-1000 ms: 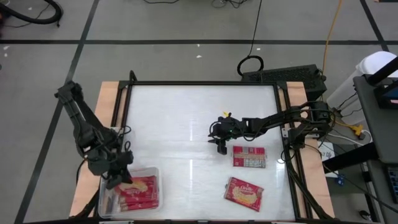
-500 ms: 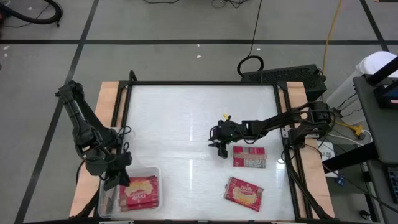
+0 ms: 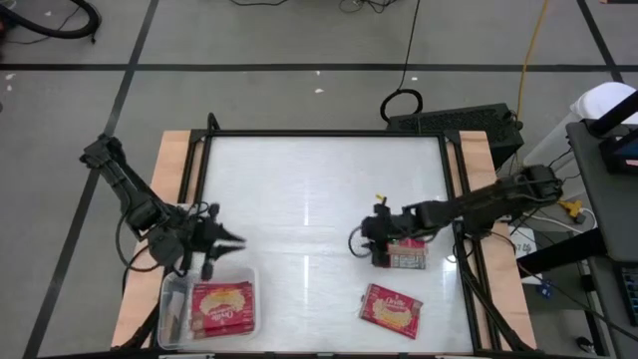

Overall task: Sort popcorn bags into baskets
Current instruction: Put the popcorn bag into the transparent bin

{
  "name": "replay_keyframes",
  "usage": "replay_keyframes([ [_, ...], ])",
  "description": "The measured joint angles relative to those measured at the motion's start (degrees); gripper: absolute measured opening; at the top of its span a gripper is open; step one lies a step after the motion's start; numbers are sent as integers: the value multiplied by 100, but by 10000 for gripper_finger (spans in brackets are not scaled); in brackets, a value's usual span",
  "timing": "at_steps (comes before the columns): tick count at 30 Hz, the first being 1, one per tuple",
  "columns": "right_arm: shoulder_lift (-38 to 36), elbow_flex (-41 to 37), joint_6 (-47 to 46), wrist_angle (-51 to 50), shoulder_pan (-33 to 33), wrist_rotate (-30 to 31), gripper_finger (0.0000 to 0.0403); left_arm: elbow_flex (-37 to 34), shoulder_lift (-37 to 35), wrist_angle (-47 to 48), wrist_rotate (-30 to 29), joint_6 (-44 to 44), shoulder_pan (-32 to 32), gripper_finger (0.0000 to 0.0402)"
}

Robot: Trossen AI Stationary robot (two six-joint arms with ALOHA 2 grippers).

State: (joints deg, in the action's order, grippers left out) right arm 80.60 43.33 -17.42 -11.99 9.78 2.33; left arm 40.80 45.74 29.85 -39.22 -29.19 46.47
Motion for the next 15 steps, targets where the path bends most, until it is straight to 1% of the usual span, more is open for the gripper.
replay_keyframes([
  [3,-196,0,-454,-679,355,279,157,0,29,-507,-742,571,-310,72],
  [5,-310,-1,-699,-999,614,503,170,2,133,-992,-978,1072,-580,72],
  [7,-375,0,-869,-1301,899,740,183,2,313,-1364,-987,1569,-844,72],
  [9,-413,-7,-1065,-1551,1182,821,193,2,539,-1662,-967,1879,-1105,72],
  [12,-422,-17,-1256,-1721,1564,817,202,2,953,-1870,-733,2011,-1479,72],
  [15,-422,-212,-1186,-1407,1822,817,203,2,1443,-2093,-322,2007,-1806,72],
])
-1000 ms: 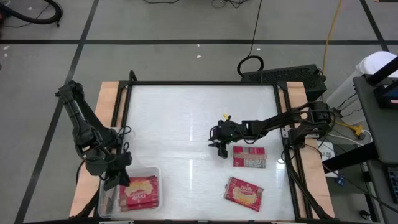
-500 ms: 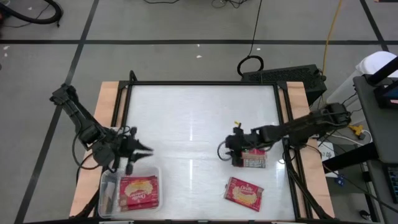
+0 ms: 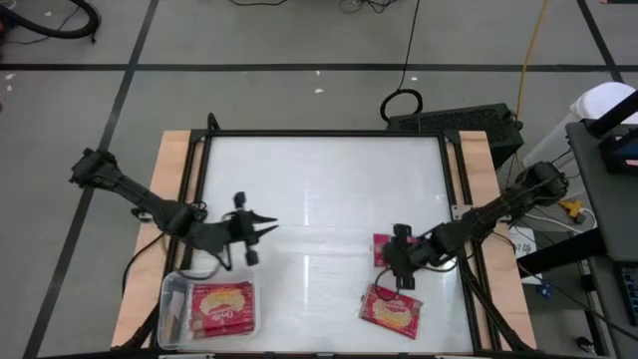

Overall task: Sort popcorn bags into baskets
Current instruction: Put the popcorn bag into the transparent bin

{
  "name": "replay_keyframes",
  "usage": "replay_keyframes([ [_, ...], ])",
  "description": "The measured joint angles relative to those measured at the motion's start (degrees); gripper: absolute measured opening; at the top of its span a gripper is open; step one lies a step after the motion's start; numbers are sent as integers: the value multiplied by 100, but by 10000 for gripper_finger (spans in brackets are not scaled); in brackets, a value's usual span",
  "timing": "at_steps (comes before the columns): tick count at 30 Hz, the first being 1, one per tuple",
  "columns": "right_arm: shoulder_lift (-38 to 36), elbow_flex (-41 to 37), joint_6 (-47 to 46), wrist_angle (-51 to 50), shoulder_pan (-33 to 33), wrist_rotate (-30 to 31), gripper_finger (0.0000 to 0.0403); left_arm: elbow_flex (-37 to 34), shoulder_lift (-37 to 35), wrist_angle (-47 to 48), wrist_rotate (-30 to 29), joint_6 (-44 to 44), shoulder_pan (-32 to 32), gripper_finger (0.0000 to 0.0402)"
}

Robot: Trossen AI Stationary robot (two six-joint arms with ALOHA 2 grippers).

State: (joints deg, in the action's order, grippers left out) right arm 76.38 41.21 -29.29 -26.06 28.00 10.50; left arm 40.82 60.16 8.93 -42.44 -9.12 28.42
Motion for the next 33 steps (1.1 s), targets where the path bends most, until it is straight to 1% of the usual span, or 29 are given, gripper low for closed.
replay_keyframes([
  [4,0,-375,229,830,101,67,203,0,683,-622,455,160,-315,72],
  [7,14,-596,492,1108,99,314,203,0,1176,-1325,563,493,-473,72],
  [10,82,-824,792,1305,86,308,202,0,1646,-2206,647,903,-619,72],
  [13,155,-1030,946,1671,86,295,189,0,2098,-3008,717,1233,-753,72],
  [17,188,-1255,1156,2174,86,271,149,0,2601,-3838,988,1490,-957,72],
  [21,188,-1367,1244,2260,67,359,83,-2,3003,-4363,1308,1501,-1194,72],
  [25,196,-1383,1324,2410,-53,406,17,-2,3290,-4691,1794,1466,-1406,72],
  [26,200,-1385,1438,2547,-92,402,9,-2,3351,-4733,1939,1464,-1454,72],
  [28,215,-1396,1655,2873,-190,406,8,-2,3483,-4861,2255,1483,-1532,72],
  [31,219,-1407,1939,3371,-450,402,10,-2,3631,-4979,2595,1529,-1594,72],
  [33,213,-1405,2007,3599,-657,402,4,-2,3674,-4990,2746,1587,-1608,74],
])
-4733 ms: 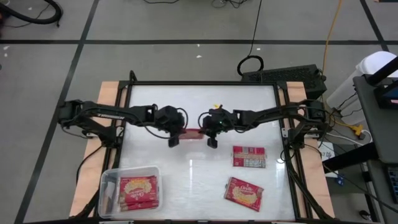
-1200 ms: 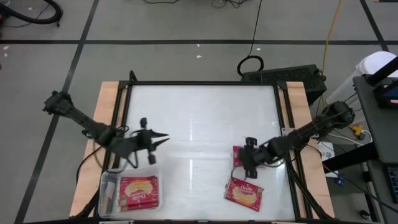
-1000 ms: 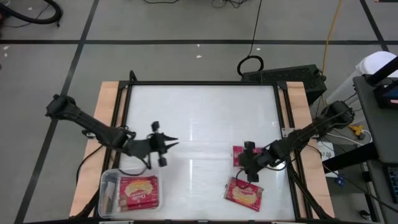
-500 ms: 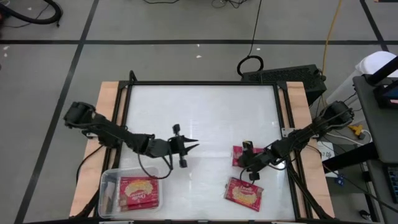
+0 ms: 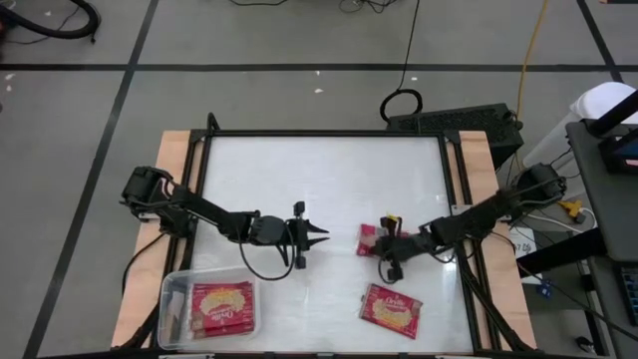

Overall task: Sort popcorn bags into baskets
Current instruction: Put the popcorn bag into the transparent bin

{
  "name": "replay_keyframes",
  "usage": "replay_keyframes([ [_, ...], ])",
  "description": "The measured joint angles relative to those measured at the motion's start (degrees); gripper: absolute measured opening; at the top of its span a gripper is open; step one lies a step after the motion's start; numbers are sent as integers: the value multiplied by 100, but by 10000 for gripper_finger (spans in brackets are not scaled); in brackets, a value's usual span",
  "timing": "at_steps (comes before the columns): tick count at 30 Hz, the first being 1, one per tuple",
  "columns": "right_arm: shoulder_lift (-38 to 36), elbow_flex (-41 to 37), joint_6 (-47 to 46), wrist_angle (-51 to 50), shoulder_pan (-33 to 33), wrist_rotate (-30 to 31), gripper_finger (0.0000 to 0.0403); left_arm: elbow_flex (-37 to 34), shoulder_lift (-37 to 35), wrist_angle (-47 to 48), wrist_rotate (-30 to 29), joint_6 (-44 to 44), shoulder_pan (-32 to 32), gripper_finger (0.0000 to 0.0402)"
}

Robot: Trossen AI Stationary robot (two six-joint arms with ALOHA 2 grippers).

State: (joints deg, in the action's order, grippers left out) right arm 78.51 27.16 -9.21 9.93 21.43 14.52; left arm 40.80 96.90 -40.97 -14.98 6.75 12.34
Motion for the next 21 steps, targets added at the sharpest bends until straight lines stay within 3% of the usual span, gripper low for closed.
replay_keyframes([
  [4,-1,0,230,439,-404,-192,1,0,0,28,53,76,11,107],
  [10,-26,8,217,701,-777,-560,1,0,0,150,-124,108,-19,198],
  [15,-238,186,-660,-406,-879,-572,5,0,0,302,-197,-85,-144,236],
  [21,-668,434,-1655,-2093,-634,-593,46,0,0,638,-204,-239,-278,224],
])
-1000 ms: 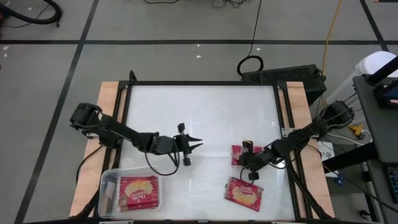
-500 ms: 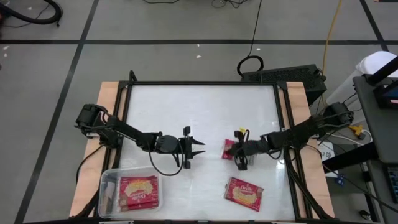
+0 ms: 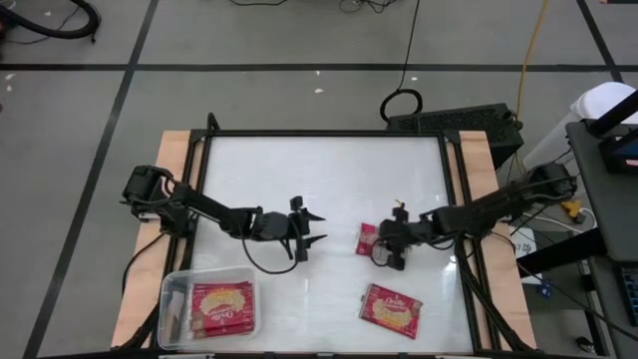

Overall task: Sort popcorn bags into baskets
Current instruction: Put the popcorn bag into the transparent bin

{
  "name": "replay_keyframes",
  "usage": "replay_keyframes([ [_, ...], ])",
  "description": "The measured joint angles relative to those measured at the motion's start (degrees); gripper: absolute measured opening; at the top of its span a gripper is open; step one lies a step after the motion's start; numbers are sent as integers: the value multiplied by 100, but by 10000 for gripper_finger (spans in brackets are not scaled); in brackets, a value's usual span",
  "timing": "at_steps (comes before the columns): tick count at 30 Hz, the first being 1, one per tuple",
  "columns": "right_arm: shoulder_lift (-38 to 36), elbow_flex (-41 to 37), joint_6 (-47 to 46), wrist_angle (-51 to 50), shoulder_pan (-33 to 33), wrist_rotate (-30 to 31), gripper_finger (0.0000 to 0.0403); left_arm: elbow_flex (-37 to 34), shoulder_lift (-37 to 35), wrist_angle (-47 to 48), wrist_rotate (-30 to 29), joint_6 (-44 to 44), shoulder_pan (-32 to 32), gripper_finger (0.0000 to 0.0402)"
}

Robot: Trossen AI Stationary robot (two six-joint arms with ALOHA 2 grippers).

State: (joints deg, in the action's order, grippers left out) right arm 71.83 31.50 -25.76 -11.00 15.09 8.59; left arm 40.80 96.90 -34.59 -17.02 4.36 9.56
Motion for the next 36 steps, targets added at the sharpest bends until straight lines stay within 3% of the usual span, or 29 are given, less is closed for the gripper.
replay_keyframes([
  [12,-1138,-37,-2217,-2406,102,166,177,0,0,273,26,-275,-59,167],
  [19,-1180,-468,-2589,-2246,63,14,233,0,0,364,39,-340,-54,157],
  [24,-1176,-908,-2069,-1415,67,-220,250,0,0,365,59,-340,-52,156],
  [28,-1182,-1190,-2063,-967,73,-138,216,0,0,365,63,-338,-54,156],
  [36,-1164,-1240,-1929,-490,70,-194,46,0,0,363,68,-308,-54,156],
])
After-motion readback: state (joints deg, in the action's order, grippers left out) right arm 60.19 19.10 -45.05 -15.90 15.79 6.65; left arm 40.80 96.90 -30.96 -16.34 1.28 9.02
